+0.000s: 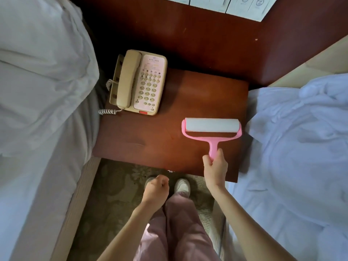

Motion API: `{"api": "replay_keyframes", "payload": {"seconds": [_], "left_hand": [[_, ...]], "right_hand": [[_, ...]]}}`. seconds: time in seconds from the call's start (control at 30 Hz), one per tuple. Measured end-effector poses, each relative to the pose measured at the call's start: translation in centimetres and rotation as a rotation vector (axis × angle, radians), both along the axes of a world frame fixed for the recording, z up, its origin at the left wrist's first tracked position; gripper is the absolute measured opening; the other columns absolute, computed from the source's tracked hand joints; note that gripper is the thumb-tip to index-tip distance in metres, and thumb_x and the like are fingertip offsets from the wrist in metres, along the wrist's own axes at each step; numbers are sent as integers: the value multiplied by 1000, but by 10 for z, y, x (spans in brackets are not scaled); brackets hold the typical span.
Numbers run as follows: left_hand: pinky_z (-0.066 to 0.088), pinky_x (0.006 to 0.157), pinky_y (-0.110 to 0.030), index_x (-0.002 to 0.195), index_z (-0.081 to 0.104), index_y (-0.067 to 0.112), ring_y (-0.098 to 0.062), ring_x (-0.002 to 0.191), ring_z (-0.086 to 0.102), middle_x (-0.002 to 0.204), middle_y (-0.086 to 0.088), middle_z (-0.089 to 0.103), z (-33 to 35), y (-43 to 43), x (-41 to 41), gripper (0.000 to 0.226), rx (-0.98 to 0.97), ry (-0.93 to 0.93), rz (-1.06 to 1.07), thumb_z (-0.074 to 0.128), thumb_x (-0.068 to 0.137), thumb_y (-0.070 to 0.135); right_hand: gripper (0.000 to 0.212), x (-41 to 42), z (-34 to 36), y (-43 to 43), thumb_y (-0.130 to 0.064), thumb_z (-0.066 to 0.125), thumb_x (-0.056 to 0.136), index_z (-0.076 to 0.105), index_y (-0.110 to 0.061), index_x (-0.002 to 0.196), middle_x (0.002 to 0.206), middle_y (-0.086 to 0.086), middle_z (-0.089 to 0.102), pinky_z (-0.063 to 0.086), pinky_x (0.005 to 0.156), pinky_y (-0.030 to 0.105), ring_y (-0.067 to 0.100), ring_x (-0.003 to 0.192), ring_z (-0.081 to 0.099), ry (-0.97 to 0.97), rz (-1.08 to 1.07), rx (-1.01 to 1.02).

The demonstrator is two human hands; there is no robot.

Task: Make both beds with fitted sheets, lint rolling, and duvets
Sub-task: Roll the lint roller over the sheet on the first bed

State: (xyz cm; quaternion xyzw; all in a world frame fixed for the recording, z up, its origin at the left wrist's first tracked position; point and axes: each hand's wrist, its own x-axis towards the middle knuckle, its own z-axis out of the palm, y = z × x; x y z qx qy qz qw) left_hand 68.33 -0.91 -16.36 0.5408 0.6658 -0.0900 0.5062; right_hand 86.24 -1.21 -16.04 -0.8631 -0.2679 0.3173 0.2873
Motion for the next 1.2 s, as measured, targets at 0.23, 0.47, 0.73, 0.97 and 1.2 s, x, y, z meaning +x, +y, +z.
{"api": "replay_keyframes", "payload": {"seconds": [0.23, 0.47, 0.73, 0.97, 1.2], "left_hand": [[38, 77, -20, 109, 65, 11, -20, 101, 60, 104, -3, 68, 8, -41, -54, 27, 17, 60, 149, 43, 93, 10], [41, 73, -16, 83, 54, 25, -11, 87, 56, 84, 12, 58, 25, -123, -144, 21, -21, 47, 463, 46, 92, 8], [45, 84, -21, 80, 55, 35, -14, 98, 61, 96, 5, 65, 19, -258, -294, 24, 3, 60, 1017, 54, 92, 13], [42, 80, -22, 89, 64, 26, -10, 95, 59, 96, 8, 66, 34, -409, -447, 24, 107, 110, 1435, 49, 92, 8], [47, 80, -27, 88, 62, 27, -12, 93, 63, 99, 6, 68, 48, -499, -555, 26, 98, 121, 1668, 46, 93, 7]], "right_hand": [[8, -56, 21, -17, -15, 58, 92, 51, -15, 95, 77, -5, 59, 50, 61, 12, 8, 66, 61, 98, 270, -42], [12, -149, 39, -53, -21, 60, 90, 60, -14, 99, 76, -9, 61, 50, 57, 13, 6, 63, 62, 66, 562, -10], [23, -332, 28, -130, -34, 60, 89, 63, -18, 106, 82, -1, 70, 53, 65, 20, 16, 76, 69, 92, 882, -117], [12, -506, 41, -250, -30, 57, 92, 63, -21, 99, 74, -13, 60, 35, 55, 7, 2, 67, 56, 146, 1175, -104], [19, -631, 57, -293, -38, 56, 91, 61, -20, 97, 72, 1, 62, 44, 54, 21, 16, 65, 60, 257, 1171, -145]]}}
